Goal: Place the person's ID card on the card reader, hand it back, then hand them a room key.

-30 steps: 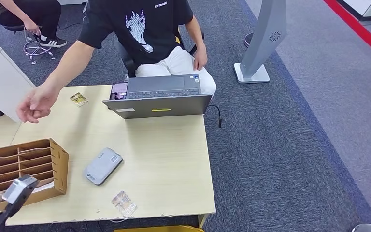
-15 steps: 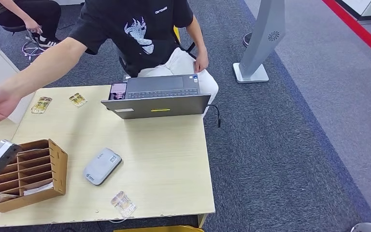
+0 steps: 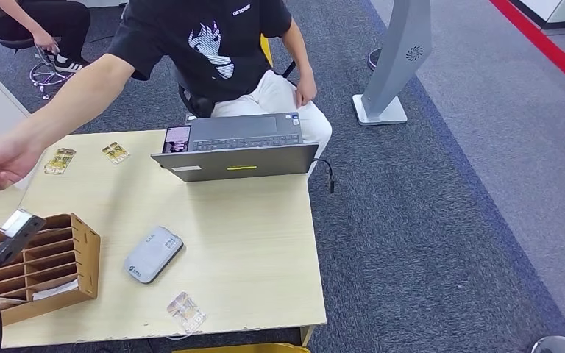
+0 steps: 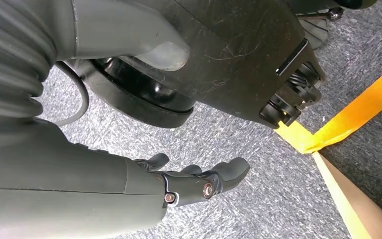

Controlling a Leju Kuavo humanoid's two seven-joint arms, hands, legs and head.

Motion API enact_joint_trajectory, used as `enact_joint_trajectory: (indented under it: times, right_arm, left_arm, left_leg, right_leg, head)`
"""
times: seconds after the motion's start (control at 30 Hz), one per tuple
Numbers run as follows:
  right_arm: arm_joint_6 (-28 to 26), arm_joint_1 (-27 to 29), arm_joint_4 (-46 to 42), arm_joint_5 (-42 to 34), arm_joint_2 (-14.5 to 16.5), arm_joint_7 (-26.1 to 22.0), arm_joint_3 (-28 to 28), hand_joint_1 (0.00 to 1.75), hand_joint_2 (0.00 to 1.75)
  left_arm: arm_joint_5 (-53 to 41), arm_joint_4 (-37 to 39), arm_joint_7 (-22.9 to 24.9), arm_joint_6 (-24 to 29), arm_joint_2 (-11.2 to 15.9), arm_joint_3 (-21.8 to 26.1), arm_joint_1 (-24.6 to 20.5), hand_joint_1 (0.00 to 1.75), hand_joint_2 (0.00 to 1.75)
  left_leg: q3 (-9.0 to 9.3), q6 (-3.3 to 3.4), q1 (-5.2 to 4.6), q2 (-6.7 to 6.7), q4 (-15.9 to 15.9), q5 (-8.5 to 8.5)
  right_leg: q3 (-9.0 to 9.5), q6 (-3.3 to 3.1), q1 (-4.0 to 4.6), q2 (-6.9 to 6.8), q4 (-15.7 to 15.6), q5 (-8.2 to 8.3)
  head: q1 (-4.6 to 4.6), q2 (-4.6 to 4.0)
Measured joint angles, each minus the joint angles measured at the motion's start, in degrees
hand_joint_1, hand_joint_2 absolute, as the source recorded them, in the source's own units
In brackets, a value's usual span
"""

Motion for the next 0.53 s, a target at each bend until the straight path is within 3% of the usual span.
enact_joint_trajectory:
  times: [0.07,0.2,0.53]
  right_arm:
    - [0.0,-0.2,0.1,0.0,0.0,0.0,0.1,0.00,1.75]
    - [0.0,-0.5,0.4,0.0,0.0,-0.1,0.1,0.00,1.75]
    - [-0.2,-0.8,0.8,0.5,0.0,0.2,0.2,0.00,1.75]
  left_arm:
    - [0.0,0.4,0.2,0.2,-0.2,-0.6,-0.3,1.75,1.75]
    - [0.3,0.9,0.2,1.3,-0.5,-1.4,-0.7,0.04,1.75]
    - [4.3,0.6,-0.6,3.5,-2.3,-1.7,0.4,0.00,1.75]
  left_leg:
    - [0.00,0.00,0.00,0.04,0.0,0.00]
    - [0.00,-0.01,0.00,0.17,0.0,-0.03]
    - [-0.01,0.01,0.00,0.13,0.0,-0.04]
  right_leg:
    - [-0.01,0.00,0.00,0.03,0.0,0.00]
    - [-0.02,0.00,0.00,0.15,0.0,0.00]
    - [-0.02,0.00,-0.01,0.11,0.0,0.00]
  head:
    - [-0.01,-0.01]
    - [-0.01,-0.01]
    - [-0.01,0.00]
